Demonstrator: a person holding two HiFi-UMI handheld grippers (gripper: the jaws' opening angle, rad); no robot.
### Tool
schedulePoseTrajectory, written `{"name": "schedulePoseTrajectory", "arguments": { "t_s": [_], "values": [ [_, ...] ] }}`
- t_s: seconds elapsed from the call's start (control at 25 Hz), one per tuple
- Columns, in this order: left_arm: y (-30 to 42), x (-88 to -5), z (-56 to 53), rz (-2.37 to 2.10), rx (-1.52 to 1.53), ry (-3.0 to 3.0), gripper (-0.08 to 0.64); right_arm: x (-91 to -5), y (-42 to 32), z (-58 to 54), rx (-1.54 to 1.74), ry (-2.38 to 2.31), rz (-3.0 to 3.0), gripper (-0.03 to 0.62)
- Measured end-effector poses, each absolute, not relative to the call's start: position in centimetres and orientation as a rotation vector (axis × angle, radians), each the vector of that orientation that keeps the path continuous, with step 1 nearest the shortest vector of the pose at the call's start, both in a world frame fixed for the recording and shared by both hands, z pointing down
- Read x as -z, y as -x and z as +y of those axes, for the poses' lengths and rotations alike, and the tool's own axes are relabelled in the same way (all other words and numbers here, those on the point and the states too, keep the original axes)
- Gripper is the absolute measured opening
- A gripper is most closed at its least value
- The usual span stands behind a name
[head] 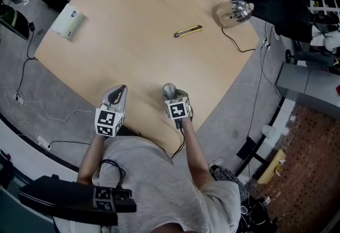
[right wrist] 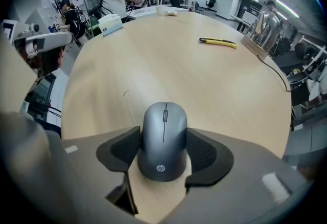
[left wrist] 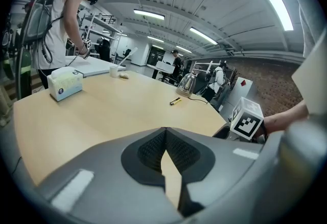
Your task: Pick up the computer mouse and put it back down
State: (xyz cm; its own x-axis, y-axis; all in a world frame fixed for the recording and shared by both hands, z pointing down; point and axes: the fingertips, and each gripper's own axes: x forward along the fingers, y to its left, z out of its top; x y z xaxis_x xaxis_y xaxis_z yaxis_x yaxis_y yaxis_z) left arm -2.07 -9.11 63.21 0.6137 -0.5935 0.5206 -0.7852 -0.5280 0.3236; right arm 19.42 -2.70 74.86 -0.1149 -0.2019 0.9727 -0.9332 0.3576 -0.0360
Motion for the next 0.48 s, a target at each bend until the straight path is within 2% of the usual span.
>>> {"name": "schedulePoseTrajectory", "arguments": {
  "t_s": [0.48],
  "values": [
    [2.5, -64.4, -9.7, -1.075, -0.462, -2.279, 0.020, -74.7, -19.8, -2.8, -0.899, -1.046, -1.512, 0.273]
  ]
}}
